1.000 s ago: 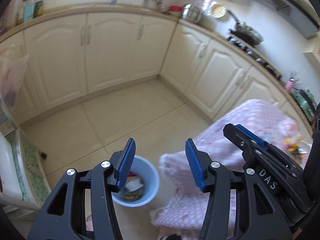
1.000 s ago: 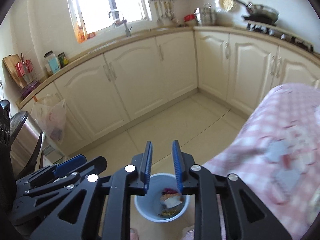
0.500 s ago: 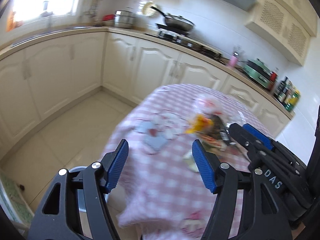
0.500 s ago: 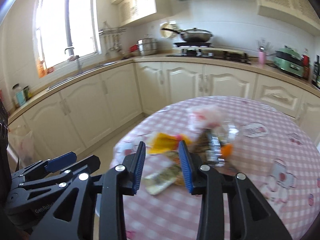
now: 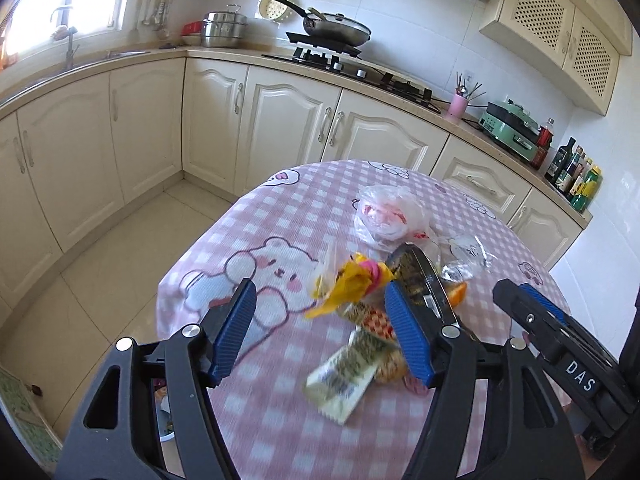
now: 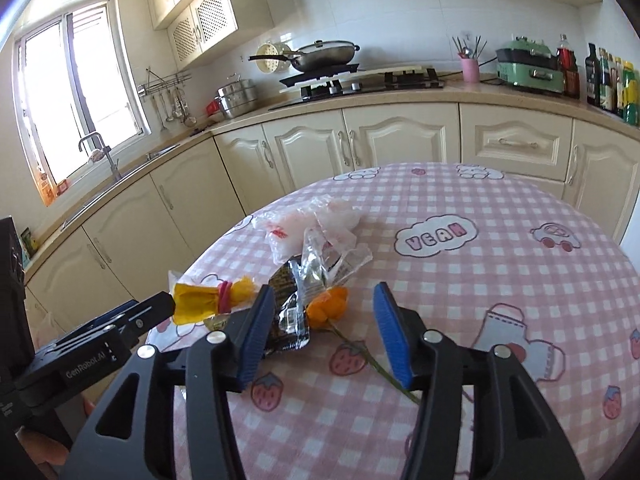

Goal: Collect trash
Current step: 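Grasp the yellow wrapper with the left tool while the right tool grasps the clear plastic wrapper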

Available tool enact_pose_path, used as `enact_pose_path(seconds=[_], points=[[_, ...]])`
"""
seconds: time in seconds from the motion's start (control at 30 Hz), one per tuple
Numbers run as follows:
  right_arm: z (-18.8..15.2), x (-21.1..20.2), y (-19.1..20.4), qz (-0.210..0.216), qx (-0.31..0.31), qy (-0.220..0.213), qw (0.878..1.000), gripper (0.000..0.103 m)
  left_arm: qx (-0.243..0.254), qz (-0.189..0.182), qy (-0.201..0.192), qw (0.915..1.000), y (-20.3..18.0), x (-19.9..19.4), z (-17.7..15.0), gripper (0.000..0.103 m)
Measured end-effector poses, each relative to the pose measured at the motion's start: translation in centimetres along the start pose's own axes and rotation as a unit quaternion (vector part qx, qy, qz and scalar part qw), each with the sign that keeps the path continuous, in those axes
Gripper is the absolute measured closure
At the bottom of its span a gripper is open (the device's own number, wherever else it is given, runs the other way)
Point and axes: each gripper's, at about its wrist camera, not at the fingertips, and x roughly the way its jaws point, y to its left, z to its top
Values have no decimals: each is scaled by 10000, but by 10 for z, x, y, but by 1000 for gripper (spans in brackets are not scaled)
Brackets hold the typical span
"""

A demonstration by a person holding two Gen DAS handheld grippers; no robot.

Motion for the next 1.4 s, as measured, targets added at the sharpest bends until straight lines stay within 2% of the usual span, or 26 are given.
enact_pose_path(seconds=[0.07,0.13,0.23,0.27,0.3,0.33,0.37,0.5,0.7,0.9,1.17,1.4], points=[[4,10,-3,3,26,71,10000,51,20,-11,39,10000,-1,5,2,39],[7,20,-3,-14,52,152,9999,51,62,-40,43,10000,-2,10,4,44],[10,32,-8,3,177,242,9996,52,119,-182,125,9997,-8,17,6,65],[11,35,-10,1,205,241,9995,60,154,-212,158,9995,-10,20,7,76],[12,38,-9,-28,161,274,9995,69,188,-259,172,9993,-12,21,7,83],[13,39,-10,-4,175,286,9994,82,215,-301,146,9992,-14,21,7,88],[13,40,-12,10,209,269,9994,84,243,-368,111,9990,-16,20,6,92],[14,31,-13,-87,155,44,9998,88,205,-511,-110,9984,-21,8,7,94],[28,-12,-13,-244,163,-732,9969,89,135,-740,-593,9954,-25,-29,14,94],[36,-46,12,107,2,-1000,9949,89,-18,-704,-958,9929,-11,-71,17,94],[23,-52,93,861,-499,-828,9916,89,-462,-39,-996,9940,56,-111,1,94],[-9,-22,177,1484,-1034,-291,9831,89,-908,703,-848,9898,130,-127,-21,94]])
